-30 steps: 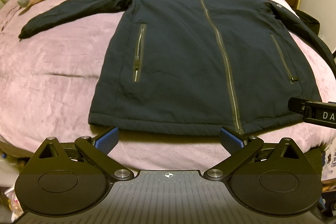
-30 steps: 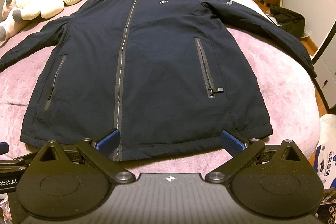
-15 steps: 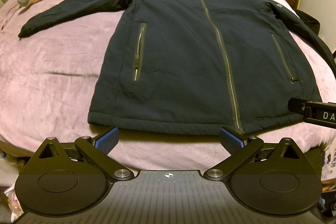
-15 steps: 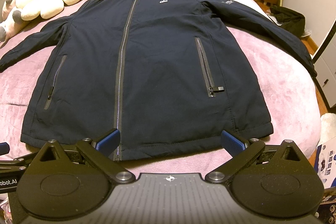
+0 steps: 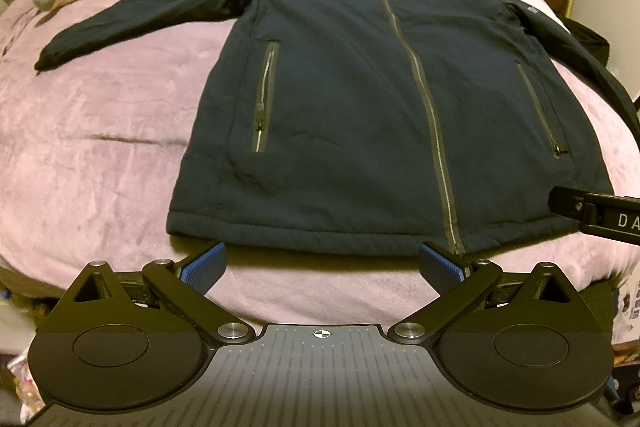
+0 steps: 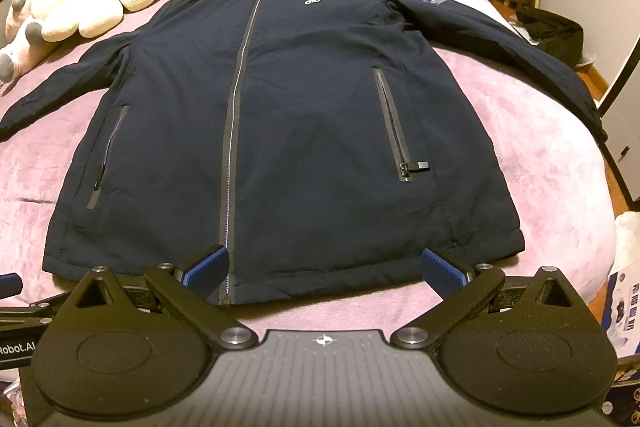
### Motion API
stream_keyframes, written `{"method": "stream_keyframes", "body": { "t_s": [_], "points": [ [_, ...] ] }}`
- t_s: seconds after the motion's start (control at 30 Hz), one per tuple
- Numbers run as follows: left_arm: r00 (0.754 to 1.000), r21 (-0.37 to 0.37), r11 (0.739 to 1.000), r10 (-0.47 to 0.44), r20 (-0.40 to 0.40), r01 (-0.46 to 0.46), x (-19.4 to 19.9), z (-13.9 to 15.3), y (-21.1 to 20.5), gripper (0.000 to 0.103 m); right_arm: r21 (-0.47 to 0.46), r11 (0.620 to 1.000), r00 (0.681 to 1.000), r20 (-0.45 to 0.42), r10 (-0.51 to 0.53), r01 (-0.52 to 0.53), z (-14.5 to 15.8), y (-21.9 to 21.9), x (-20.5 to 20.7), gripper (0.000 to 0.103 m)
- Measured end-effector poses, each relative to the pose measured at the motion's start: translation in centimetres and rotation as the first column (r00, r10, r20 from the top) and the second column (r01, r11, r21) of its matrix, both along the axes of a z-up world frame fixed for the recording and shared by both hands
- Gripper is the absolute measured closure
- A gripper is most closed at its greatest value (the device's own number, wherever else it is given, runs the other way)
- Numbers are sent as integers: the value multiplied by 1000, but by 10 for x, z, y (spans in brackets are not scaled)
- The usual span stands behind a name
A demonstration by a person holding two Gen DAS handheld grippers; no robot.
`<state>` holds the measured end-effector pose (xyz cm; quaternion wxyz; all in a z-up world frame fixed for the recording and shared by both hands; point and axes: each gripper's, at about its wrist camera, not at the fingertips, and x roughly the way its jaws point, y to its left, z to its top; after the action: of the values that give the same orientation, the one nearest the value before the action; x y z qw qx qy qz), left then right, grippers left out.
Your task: Fold large clothes
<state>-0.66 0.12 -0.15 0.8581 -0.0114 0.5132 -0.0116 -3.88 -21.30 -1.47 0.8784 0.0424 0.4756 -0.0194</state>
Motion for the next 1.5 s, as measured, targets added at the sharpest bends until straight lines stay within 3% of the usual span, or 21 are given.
{"method": "stream_keyframes", "body": {
  "t_s": [0.53, 0.83, 0.97, 1.1, 1.2, 1.37, 1.47, 1.5],
  "points": [
    [1000, -25, 1000, 2, -8, -2, 10, -3, 4, 0, 42, 999, 1000, 6, 4, -4, -5, -5, 1, 1],
    [1000, -26, 1000, -11, -12, 11, 22, -9, -2, 0, 169, 986, 999, 45, 2, -9, -15, -22, 7, 1],
    [999, -25, 1000, -18, 44, 19, 33, -9, -4, 0, 221, 975, 993, 111, -28, 3, -19, -41, 15, 1],
    [996, -18, 1000, -13, 93, 14, 54, -8, -5, 0, 272, 962, 945, 309, -107, 21, -14, -79, 21, 1],
    [996, -13, 1000, 7, 88, -6, 81, -11, -7, 0, 346, 937, 898, 394, -196, 52, -14, -121, 36, 1],
    [993, -5, 999, 48, 104, -48, 137, -21, -7, 0, 448, 865, 827, 380, -414, 227, -28, -201, 76, 1],
    [987, 12, 997, 71, 144, -74, 176, -26, -7, 0, 531, 787, 773, 338, -537, 314, -43, -251, 98, 4],
    [985, 14, 997, 75, 157, -78, 189, -28, -8, 0, 558, 751, 748, 315, -584, 352, -50, -269, 105, 12]
  ]
}}
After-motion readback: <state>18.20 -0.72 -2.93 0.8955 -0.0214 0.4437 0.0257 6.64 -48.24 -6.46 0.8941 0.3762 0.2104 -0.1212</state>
